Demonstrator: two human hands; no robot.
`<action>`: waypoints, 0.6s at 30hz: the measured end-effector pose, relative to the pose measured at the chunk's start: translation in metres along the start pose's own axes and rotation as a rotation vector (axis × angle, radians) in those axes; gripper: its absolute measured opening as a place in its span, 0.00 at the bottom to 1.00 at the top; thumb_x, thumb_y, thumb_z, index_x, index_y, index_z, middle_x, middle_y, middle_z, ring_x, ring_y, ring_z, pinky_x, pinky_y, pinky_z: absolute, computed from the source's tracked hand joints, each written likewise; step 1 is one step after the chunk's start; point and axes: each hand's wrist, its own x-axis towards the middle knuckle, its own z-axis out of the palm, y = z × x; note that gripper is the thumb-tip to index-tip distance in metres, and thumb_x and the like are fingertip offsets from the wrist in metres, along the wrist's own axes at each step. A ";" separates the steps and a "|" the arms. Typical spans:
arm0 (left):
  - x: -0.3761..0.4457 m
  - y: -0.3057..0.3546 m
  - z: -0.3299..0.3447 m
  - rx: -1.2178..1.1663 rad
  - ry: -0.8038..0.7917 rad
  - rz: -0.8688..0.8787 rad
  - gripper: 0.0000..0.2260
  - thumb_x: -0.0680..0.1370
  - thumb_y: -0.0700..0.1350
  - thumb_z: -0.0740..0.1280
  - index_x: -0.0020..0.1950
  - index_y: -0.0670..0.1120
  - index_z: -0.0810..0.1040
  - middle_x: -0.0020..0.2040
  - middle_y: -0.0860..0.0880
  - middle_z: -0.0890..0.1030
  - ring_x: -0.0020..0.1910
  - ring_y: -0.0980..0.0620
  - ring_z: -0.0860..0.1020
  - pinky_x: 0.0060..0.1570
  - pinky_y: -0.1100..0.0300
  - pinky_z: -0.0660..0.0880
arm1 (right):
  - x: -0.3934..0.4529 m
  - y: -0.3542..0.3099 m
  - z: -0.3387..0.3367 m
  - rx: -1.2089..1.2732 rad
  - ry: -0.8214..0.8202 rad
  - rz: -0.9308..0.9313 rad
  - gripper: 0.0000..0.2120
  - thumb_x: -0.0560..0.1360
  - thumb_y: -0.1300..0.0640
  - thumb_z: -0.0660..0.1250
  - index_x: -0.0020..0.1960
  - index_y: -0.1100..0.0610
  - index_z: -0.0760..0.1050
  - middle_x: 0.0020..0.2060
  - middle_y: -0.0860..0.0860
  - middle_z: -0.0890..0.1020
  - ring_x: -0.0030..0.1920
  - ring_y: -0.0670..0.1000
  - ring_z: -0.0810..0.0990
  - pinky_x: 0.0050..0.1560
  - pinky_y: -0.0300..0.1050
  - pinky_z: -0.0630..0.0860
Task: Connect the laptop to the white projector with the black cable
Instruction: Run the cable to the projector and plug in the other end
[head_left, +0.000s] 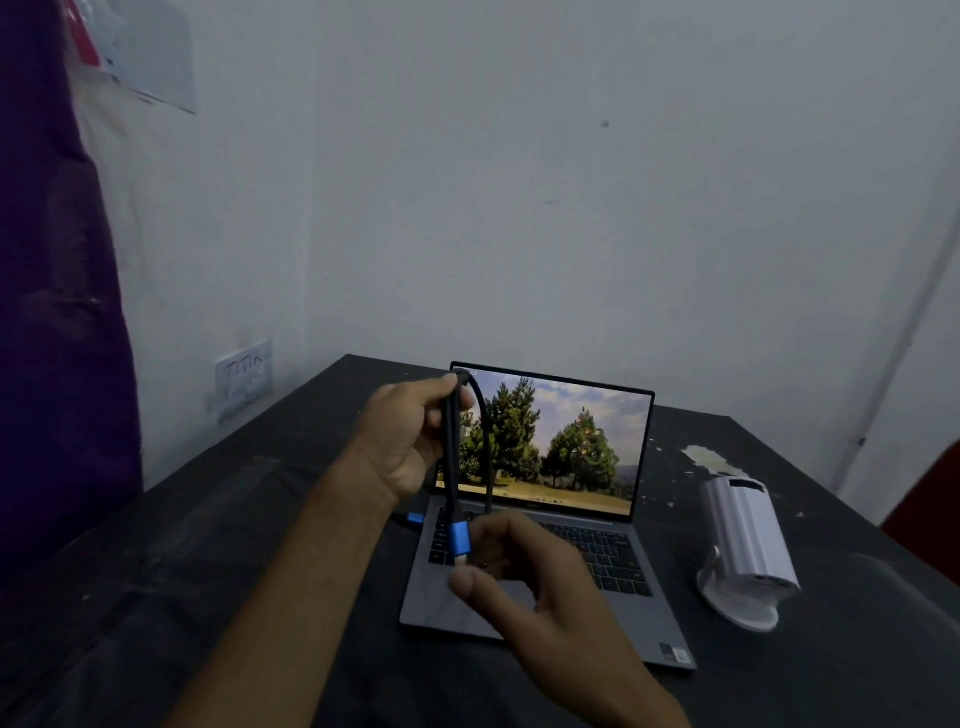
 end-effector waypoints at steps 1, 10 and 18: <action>-0.001 -0.001 0.002 0.007 -0.002 -0.002 0.17 0.83 0.41 0.66 0.36 0.41 0.84 0.35 0.47 0.78 0.21 0.59 0.69 0.32 0.60 0.71 | 0.000 -0.002 0.002 0.041 0.013 0.019 0.10 0.77 0.45 0.73 0.54 0.49 0.81 0.45 0.48 0.85 0.46 0.50 0.83 0.50 0.45 0.81; -0.010 -0.010 0.014 0.116 -0.063 -0.019 0.12 0.83 0.49 0.68 0.47 0.42 0.82 0.36 0.49 0.83 0.28 0.55 0.76 0.26 0.63 0.76 | 0.000 -0.008 0.001 0.485 0.094 0.157 0.07 0.77 0.59 0.69 0.53 0.62 0.80 0.41 0.61 0.87 0.42 0.57 0.87 0.45 0.48 0.83; -0.007 -0.015 0.011 0.293 -0.134 0.039 0.05 0.82 0.41 0.69 0.51 0.39 0.81 0.36 0.47 0.80 0.26 0.56 0.71 0.28 0.62 0.74 | 0.007 -0.009 -0.012 0.579 0.135 0.172 0.10 0.80 0.48 0.71 0.55 0.53 0.85 0.30 0.51 0.78 0.30 0.51 0.77 0.34 0.45 0.74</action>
